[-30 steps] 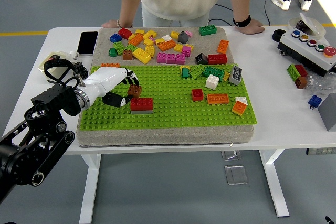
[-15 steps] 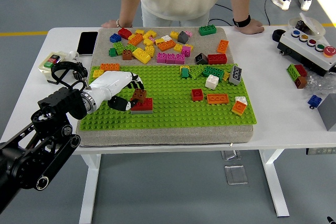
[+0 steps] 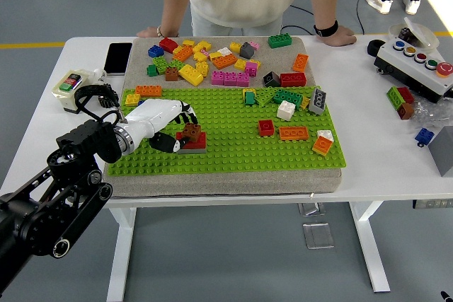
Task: Pick up the brick,pile it on top of brick,press brick,pick up the brick,pile it on top of brick,press brick
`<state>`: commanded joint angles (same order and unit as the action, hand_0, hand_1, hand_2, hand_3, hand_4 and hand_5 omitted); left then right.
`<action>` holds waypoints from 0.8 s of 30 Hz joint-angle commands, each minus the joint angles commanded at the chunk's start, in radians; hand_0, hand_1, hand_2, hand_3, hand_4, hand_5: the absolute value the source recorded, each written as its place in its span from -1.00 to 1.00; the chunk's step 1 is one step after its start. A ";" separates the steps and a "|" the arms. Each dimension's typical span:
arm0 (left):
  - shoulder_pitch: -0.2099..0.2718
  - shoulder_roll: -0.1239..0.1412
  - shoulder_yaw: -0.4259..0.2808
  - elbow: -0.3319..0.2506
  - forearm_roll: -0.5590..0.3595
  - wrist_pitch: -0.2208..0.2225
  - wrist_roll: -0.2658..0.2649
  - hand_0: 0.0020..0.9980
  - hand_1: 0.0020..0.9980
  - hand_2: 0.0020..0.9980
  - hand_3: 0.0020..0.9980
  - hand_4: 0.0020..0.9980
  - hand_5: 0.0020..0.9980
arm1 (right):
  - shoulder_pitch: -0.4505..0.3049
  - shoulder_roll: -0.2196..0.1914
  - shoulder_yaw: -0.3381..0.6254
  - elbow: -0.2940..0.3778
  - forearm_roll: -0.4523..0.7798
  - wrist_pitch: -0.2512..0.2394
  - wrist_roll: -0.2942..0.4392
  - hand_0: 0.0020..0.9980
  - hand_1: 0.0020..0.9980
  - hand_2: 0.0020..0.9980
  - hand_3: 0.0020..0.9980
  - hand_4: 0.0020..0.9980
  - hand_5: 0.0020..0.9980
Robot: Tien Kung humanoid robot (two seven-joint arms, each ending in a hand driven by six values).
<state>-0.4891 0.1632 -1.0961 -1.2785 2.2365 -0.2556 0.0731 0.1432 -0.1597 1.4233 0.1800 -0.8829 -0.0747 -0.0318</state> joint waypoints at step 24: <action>-0.009 -0.009 -0.005 0.025 0.003 -0.009 0.000 0.37 0.27 0.21 0.11 -0.11 -0.98 | 0.003 0.001 -0.011 0.000 0.003 -0.003 -0.003 0.51 0.35 0.45 0.47 1.00 0.29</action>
<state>-0.4984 0.1545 -1.1007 -1.2538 2.2394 -0.2643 0.0732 0.1463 -0.1582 1.4128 0.1800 -0.8799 -0.0779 -0.0345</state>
